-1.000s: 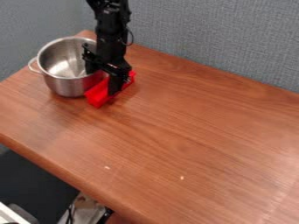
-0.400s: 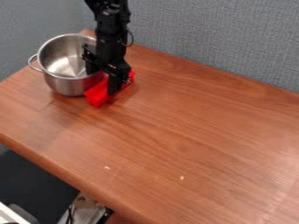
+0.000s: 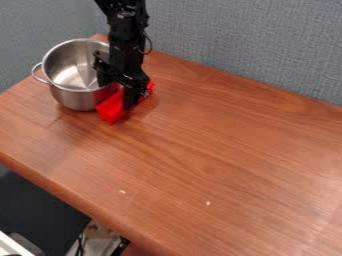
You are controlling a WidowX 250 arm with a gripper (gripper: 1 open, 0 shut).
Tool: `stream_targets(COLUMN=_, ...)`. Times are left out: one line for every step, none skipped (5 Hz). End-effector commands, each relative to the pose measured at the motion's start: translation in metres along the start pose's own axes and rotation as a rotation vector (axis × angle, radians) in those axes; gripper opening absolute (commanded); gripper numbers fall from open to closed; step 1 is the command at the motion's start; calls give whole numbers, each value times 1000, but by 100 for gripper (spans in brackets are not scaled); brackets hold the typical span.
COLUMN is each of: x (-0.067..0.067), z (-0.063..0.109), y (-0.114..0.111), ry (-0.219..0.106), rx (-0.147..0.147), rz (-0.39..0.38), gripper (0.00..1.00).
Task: Move the red object from the metal pot to the table
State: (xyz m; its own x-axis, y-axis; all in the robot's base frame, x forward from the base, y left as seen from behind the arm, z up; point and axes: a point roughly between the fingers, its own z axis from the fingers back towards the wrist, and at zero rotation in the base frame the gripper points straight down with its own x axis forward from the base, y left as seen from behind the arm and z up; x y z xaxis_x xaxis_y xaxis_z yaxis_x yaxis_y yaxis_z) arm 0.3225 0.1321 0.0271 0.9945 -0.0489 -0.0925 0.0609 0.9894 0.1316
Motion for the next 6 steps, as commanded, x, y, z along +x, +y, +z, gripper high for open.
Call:
stream_targets(x=-3, z=14, y=4, ry=-39, rx=20, rz=10, gripper=0)
stream_targets(x=-4, z=15, y=3, ry=-43, rx=22, rz=12, gripper=0)
stream_targets(x=-5, z=17, y=2, ry=-47, rx=24, rz=15, gripper=0)
stream_targets(x=-5, z=18, y=1, ry=-51, rx=26, rz=16, gripper=0)
stream_targets(x=-6, z=19, y=0, ry=-54, rx=28, rz=19, gripper=0)
stream_targets(x=-7, z=21, y=-1, ry=-58, rx=31, rz=20, gripper=0)
